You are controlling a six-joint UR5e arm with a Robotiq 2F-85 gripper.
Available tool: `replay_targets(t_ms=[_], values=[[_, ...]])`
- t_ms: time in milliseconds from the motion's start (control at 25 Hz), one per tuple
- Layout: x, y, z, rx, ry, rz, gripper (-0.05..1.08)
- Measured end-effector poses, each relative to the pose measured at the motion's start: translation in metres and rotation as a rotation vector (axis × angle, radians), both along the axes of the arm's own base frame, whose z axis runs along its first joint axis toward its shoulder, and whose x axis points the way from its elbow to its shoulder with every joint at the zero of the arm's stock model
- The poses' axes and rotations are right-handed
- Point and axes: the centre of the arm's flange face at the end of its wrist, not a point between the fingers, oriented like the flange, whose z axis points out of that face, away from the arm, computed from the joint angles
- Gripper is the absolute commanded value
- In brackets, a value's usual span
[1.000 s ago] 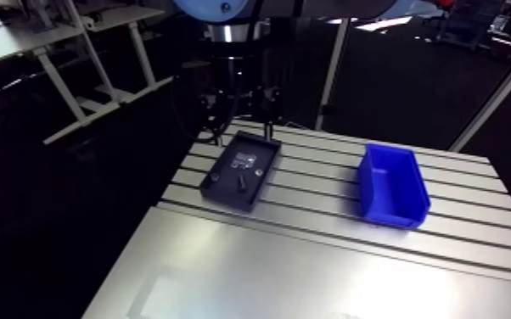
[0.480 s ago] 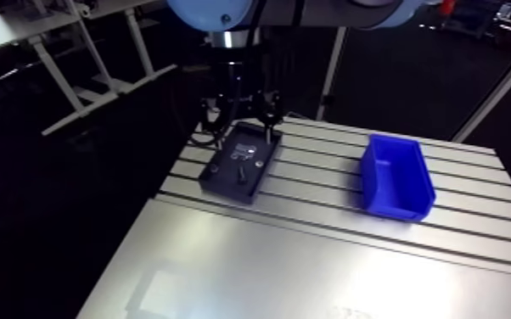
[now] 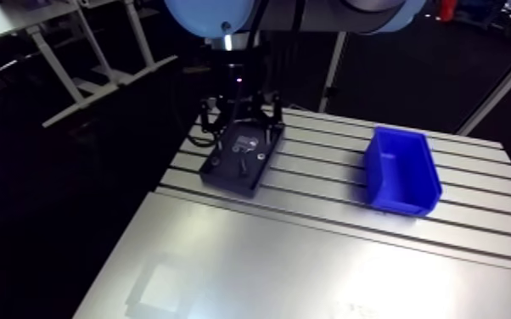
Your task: Pick up the M10 bolt from the tray and put it into the blue bin.
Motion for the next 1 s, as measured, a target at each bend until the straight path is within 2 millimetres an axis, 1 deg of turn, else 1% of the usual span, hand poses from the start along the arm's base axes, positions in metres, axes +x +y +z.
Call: replay_targets(t_ms=[320, 600, 680, 800, 1000], values=[[0.000, -0.003, -0.014, 0.004, -0.003, -0.011, 0.10], [0.001, -0.005, -0.027, 0.010, -0.011, -0.027, 0.24], [0.002, -0.005, -0.029, 0.012, -0.012, -0.032, 0.25], [0.002, -0.006, -0.034, 0.011, -0.006, -0.042, 0.30], [0.002, -0.006, -0.040, 0.012, -0.004, -0.050, 0.34]])
